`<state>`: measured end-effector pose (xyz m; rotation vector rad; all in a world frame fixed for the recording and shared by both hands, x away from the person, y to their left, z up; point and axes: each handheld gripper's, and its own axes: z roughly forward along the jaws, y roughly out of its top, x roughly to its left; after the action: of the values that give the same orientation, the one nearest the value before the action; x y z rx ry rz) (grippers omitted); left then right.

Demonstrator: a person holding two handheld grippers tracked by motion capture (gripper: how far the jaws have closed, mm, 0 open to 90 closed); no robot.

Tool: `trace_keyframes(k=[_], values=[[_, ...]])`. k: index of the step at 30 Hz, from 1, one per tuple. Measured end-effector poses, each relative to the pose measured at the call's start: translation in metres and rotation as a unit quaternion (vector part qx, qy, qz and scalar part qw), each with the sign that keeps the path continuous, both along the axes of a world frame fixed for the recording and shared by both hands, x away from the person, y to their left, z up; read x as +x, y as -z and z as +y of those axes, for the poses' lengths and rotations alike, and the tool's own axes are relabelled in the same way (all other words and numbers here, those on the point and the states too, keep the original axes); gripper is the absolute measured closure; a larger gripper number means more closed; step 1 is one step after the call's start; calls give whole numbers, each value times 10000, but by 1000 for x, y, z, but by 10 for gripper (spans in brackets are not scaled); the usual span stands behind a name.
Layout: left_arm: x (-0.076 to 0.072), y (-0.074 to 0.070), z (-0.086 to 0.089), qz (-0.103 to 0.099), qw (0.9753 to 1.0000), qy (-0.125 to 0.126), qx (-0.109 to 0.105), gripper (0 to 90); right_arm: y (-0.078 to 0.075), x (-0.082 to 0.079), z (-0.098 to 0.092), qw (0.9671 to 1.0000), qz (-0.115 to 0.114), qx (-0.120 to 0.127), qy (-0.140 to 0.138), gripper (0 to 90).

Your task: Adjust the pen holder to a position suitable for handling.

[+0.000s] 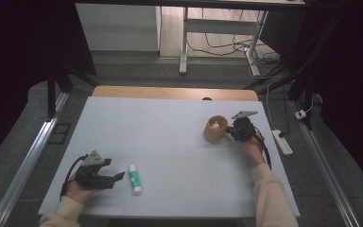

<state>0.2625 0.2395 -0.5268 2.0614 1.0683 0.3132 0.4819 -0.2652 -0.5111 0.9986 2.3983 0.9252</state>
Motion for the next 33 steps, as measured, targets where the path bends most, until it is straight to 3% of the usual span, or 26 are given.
trace_keyframes(k=[21,33], values=[[0,1,0,3,10000,27,2,198,-1,-14,42,9980,104,-141,-601,896],[0,0,0,-1,10000,40,5,198,-1,-20,59,9962,168,-104,-844,896]])
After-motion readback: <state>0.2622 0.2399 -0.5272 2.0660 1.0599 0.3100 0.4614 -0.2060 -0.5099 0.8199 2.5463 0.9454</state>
